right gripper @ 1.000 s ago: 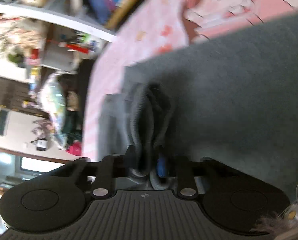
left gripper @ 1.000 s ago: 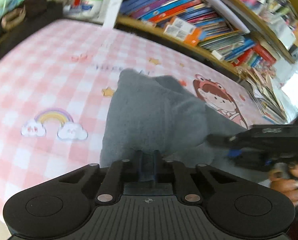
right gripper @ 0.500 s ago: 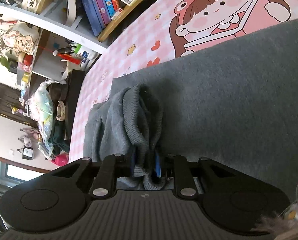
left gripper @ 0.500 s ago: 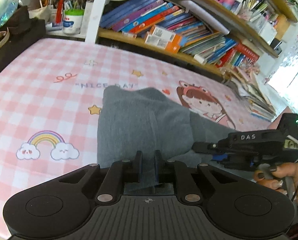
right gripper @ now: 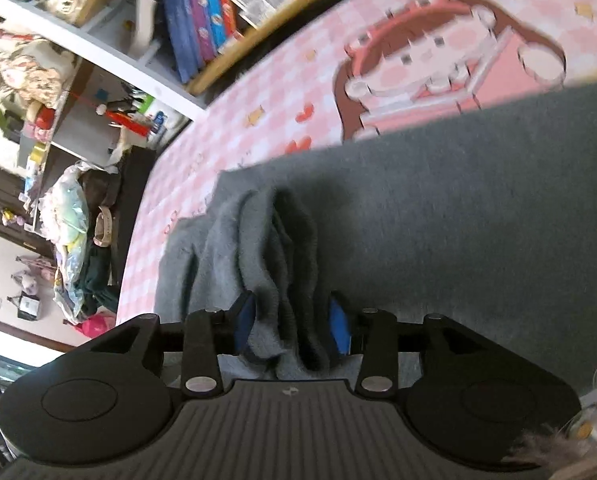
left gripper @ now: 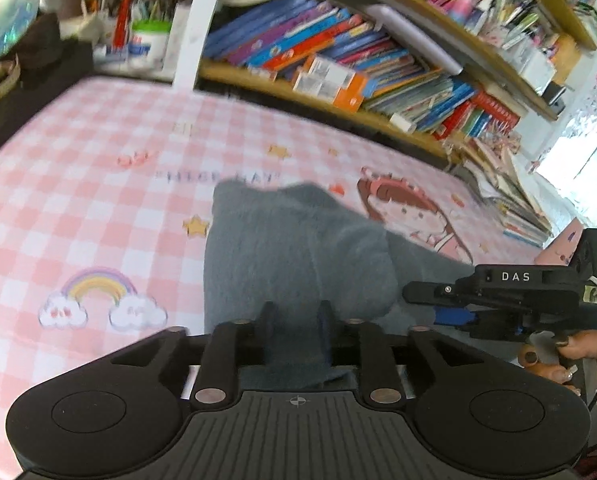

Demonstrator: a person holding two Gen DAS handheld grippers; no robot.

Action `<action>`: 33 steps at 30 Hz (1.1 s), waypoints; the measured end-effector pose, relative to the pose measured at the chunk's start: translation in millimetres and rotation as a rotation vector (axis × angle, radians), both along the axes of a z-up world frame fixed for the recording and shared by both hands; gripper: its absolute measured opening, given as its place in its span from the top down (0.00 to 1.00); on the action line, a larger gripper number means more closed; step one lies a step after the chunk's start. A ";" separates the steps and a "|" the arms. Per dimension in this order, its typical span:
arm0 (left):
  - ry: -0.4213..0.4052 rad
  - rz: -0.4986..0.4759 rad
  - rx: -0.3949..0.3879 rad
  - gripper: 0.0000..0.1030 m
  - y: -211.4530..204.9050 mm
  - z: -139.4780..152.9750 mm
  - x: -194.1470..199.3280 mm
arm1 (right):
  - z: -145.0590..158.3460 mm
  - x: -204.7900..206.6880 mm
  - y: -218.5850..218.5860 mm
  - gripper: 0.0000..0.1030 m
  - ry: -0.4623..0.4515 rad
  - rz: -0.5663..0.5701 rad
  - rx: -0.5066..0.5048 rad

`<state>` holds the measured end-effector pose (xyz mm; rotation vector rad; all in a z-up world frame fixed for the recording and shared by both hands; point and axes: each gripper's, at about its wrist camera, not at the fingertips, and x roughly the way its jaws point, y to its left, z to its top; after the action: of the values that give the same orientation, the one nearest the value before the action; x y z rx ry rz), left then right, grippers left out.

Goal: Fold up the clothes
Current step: 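Lay the cuffs down on the sweatshirt and open both grippers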

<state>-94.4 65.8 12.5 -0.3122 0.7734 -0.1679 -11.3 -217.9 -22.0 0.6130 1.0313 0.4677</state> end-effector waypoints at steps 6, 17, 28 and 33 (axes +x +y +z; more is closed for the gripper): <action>-0.056 -0.009 0.020 0.49 -0.5 15.2 3.6 | 31.3 -12.4 0.0 0.52 -0.189 0.062 -0.185; -0.063 -0.046 0.045 0.33 -7.8 10.6 6.3 | 34.8 -38.1 4.1 0.45 -0.221 -0.014 -0.369; -0.077 -0.088 0.061 0.30 -2.0 11.7 2.0 | 36.8 -52.4 11.7 0.40 -0.222 -0.064 -0.395; -0.085 -0.135 0.096 0.24 -4.4 12.0 -2.2 | 37.5 -61.1 17.9 0.38 -0.223 -0.083 -0.408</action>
<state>-96.6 61.5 24.5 -0.1607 0.7159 -0.2687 -72.5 -200.0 15.5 0.2311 0.8520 0.2353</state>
